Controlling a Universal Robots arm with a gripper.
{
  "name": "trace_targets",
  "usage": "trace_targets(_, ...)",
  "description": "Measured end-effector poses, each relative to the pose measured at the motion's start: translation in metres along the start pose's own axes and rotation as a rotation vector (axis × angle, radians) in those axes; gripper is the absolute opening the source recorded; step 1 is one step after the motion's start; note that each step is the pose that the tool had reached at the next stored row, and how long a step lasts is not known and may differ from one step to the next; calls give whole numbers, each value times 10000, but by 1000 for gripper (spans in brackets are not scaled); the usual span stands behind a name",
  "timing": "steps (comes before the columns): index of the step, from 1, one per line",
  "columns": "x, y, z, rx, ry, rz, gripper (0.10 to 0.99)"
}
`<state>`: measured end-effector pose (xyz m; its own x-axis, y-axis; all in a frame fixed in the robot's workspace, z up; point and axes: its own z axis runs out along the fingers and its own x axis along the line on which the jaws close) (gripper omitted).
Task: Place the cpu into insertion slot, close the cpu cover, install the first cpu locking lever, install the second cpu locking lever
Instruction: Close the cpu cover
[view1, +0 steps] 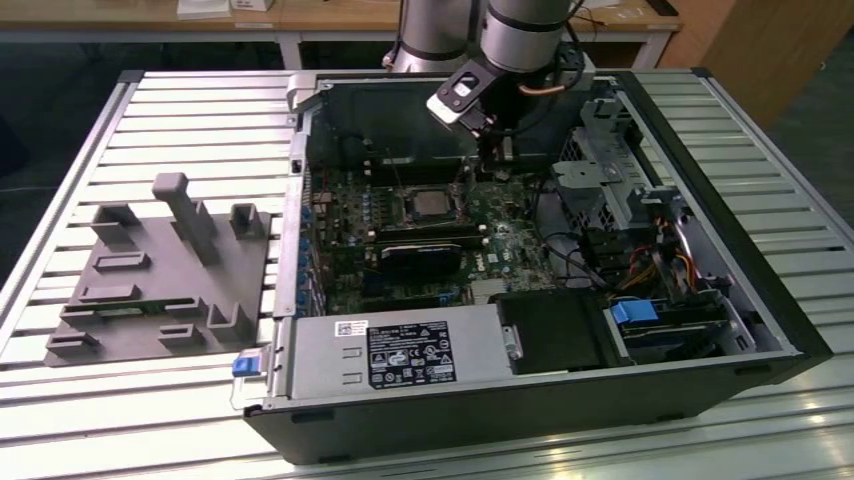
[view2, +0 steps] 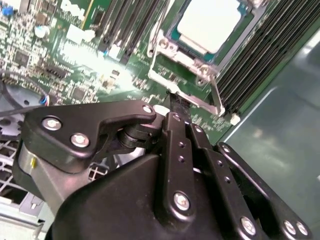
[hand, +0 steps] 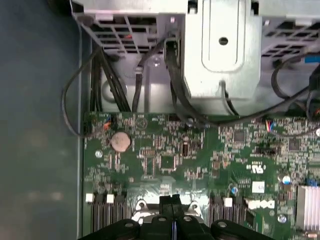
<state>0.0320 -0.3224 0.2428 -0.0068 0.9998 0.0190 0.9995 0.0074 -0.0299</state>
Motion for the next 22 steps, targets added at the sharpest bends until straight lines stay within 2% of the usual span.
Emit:
trace_targets(6,1,-118,7,-7,-1,-1,102)
trace_targets(16,2,-206,11,-11,-1,-1,102)
trace_targets(22,2,-305,22,-159,-3,-4,102)
